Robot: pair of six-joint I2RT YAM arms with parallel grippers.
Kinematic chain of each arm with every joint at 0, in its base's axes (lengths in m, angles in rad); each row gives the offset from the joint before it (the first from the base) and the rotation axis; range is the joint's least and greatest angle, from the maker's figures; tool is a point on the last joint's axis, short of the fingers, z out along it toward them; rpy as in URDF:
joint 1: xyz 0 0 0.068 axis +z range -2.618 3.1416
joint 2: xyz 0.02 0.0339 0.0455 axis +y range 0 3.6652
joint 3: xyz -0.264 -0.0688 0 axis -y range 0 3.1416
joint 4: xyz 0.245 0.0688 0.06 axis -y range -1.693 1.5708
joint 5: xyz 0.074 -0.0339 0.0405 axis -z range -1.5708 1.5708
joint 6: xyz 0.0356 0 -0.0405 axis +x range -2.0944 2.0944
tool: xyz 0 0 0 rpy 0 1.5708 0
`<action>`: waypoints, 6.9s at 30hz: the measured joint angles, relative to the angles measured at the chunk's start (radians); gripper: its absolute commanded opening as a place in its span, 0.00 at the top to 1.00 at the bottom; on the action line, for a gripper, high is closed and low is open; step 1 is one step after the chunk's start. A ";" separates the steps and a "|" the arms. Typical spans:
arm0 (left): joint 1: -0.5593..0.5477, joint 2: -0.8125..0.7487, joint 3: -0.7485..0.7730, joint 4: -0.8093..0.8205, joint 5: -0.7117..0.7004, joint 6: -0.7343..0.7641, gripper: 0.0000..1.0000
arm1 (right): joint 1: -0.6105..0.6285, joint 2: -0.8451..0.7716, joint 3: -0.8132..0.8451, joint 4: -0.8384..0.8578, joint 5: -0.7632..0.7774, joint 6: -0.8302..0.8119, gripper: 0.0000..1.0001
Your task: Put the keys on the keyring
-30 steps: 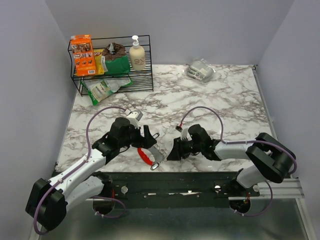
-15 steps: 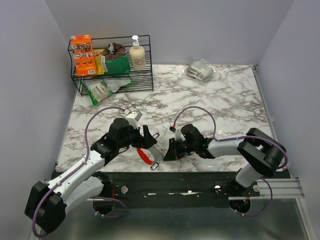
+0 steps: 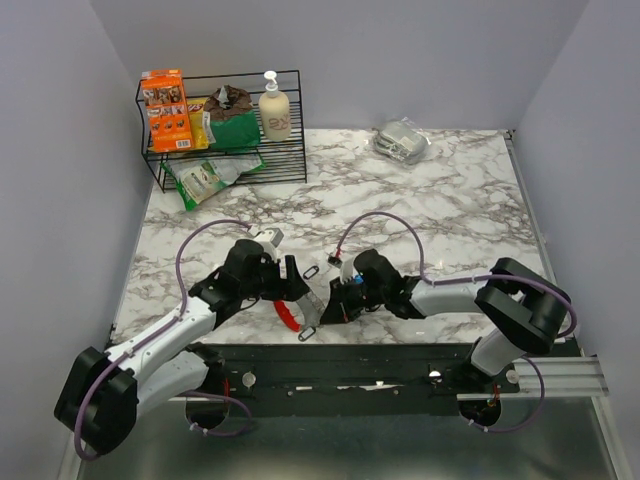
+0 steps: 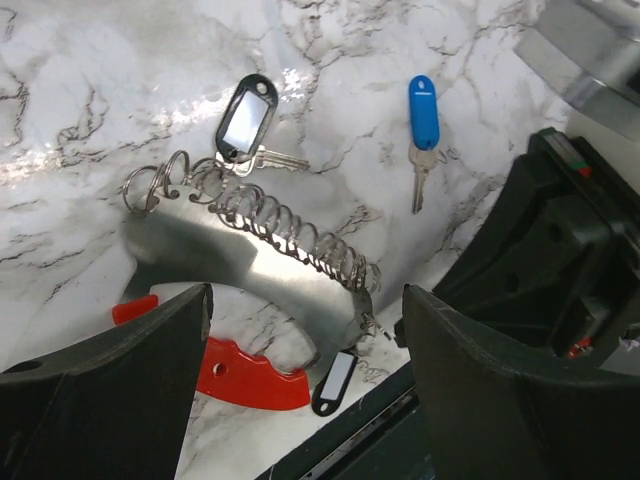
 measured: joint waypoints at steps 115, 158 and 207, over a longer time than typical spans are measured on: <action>-0.391 1.009 0.908 -0.777 0.014 0.681 0.61 | -0.263 -0.927 -0.512 -0.119 0.142 0.161 0.37; -0.382 0.851 0.863 -0.691 -0.055 0.623 1.00 | -0.263 -1.006 -0.496 -0.161 0.141 0.090 0.37; -0.377 0.155 0.303 0.050 0.026 0.325 1.00 | -0.265 -0.340 -0.370 0.804 -0.170 0.022 0.48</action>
